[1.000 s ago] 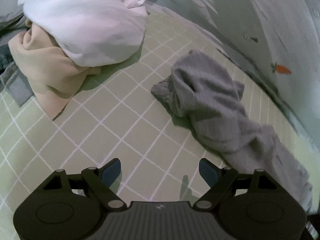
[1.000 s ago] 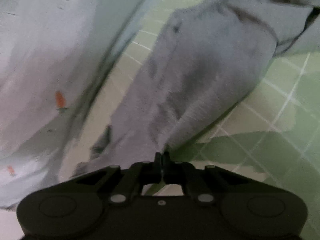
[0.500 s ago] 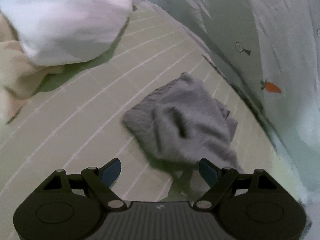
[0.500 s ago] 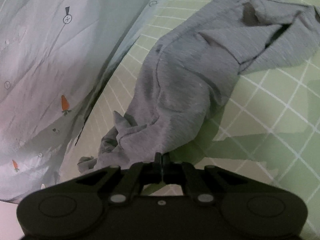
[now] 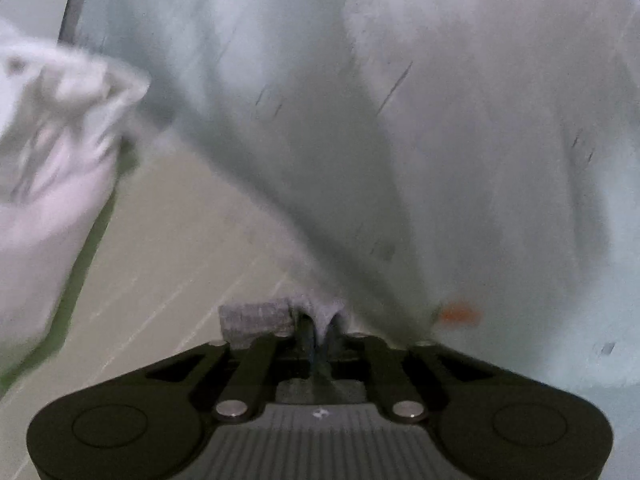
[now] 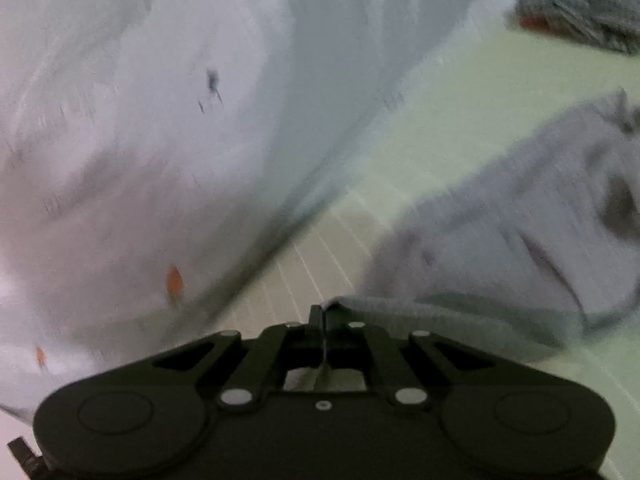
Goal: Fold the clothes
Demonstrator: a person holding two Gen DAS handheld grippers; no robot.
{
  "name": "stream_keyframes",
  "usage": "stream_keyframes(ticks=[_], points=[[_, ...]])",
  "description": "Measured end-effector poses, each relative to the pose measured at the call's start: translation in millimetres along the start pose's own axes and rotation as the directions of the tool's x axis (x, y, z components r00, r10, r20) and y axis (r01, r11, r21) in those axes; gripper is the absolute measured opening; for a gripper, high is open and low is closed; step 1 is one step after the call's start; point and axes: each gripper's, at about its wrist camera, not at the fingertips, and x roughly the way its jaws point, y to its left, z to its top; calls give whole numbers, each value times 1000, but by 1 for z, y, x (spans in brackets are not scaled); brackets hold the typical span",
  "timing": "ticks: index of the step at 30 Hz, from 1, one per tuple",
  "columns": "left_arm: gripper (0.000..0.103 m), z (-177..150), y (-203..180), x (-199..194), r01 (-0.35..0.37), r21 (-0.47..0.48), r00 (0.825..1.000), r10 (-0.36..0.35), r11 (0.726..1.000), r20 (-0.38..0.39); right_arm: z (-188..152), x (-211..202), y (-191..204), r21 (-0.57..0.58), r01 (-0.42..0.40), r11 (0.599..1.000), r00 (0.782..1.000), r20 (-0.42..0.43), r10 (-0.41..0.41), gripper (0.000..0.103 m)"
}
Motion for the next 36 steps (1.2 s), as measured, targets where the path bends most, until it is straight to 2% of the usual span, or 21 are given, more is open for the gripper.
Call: stream_keyframes(ticks=[1, 2, 3, 4, 6, 7, 10, 16, 21, 22, 23, 24, 25, 27, 31, 36], points=[[49, 0, -1, 0, -15, 3, 1000, 15, 1000, 18, 6, 5, 3, -3, 5, 1000, 999, 33, -5, 1], [77, 0, -3, 1, -31, 7, 999, 31, 999, 35, 8, 11, 3, -25, 42, 999, 999, 31, -41, 1], [79, 0, -4, 1, -48, 10, 998, 47, 999, 52, 11, 18, 3, -51, 82, 995, 996, 26, -81, 2], [79, -5, -1, 1, -67, 21, 997, 66, 998, 37, 13, 25, 3, -76, 122, 990, 992, 22, -121, 2], [79, -21, 11, 3, -102, 22, 994, 103, 994, -39, 12, 32, -3, -59, 138, 989, 990, -5, -139, 4], [79, -32, 18, 3, -113, 7, 990, 114, 994, -83, 10, 33, -7, -48, 140, 989, 990, -16, -141, 11], [79, -62, 38, 4, -138, -46, 969, 126, 989, -212, 0, 33, -17, -54, 162, 985, 985, -44, -164, 20], [79, -78, 33, 29, -87, -106, 961, 56, 991, -269, -12, 34, -36, -55, 185, 981, 977, -100, -189, 21], [78, -90, 29, 49, -46, -157, 950, -5, 987, -311, -8, 32, -38, -58, 180, 982, 977, -102, -185, 24], [76, -93, 28, 53, -38, -167, 948, -18, 985, -319, -7, 31, -38, -57, 178, 982, 978, -101, -183, 25], [54, -94, 24, 57, -38, -165, 945, -19, 986, -328, -6, 31, -39, -56, 176, 983, 978, -101, -181, 25], [15, -96, 21, 61, -38, -162, 941, -19, 986, -337, -5, 30, -39, -55, 174, 983, 979, -101, -179, 25], [3, -97, 17, 64, -38, -159, 938, -20, 986, -346, -4, 30, -39, -55, 172, 984, 979, -101, -177, 26], [3, -97, 14, 58, -54, -120, 940, 9, 991, -342, -4, 25, -39, -59, 169, 984, 980, -98, -174, 27], [2, -90, 11, 16, -52, -34, 954, 40, 998, -298, -6, 13, -40, -69, 161, 984, 981, -98, -168, 27], [2, -68, 17, -68, -107, 66, 972, 118, 992, -201, -15, -13, -41, -76, 141, 987, 984, -100, -148, 27]])
